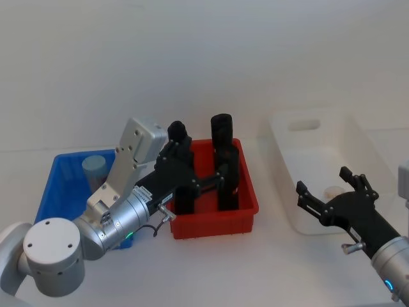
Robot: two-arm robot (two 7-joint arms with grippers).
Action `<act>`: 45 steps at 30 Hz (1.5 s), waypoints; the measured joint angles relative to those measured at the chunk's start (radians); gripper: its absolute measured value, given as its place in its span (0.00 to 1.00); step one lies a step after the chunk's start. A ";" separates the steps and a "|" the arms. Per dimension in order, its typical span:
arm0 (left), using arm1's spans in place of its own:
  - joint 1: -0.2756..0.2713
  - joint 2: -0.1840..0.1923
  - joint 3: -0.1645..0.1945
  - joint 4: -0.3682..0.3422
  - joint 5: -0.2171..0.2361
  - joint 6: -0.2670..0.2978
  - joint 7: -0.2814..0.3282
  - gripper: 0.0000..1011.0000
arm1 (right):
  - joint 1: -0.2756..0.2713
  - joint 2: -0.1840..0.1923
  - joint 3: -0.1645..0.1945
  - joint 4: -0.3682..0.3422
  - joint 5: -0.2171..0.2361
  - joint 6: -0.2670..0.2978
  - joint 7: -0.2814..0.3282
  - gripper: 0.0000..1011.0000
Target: Pick the cotton swabs from the blue box and place them into the white box.
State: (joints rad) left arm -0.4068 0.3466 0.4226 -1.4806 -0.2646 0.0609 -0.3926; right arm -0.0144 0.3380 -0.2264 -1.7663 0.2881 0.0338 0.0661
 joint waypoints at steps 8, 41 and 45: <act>0.049 0.010 0.010 -0.042 0.019 -0.014 0.109 0.99 | 0.000 -0.001 0.000 -0.001 0.000 0.000 0.000 0.99; 0.170 0.036 0.032 -0.146 0.065 -0.048 0.382 0.99 | 0.000 -0.001 0.001 0.000 -0.001 0.000 0.001 0.99; 0.170 0.036 0.032 -0.146 0.065 -0.048 0.382 0.99 | 0.000 -0.001 0.001 0.000 -0.001 0.000 0.001 0.99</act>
State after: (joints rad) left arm -0.2367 0.3821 0.4547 -1.6269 -0.1998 0.0129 -0.0107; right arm -0.0147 0.3374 -0.2258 -1.7667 0.2873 0.0341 0.0668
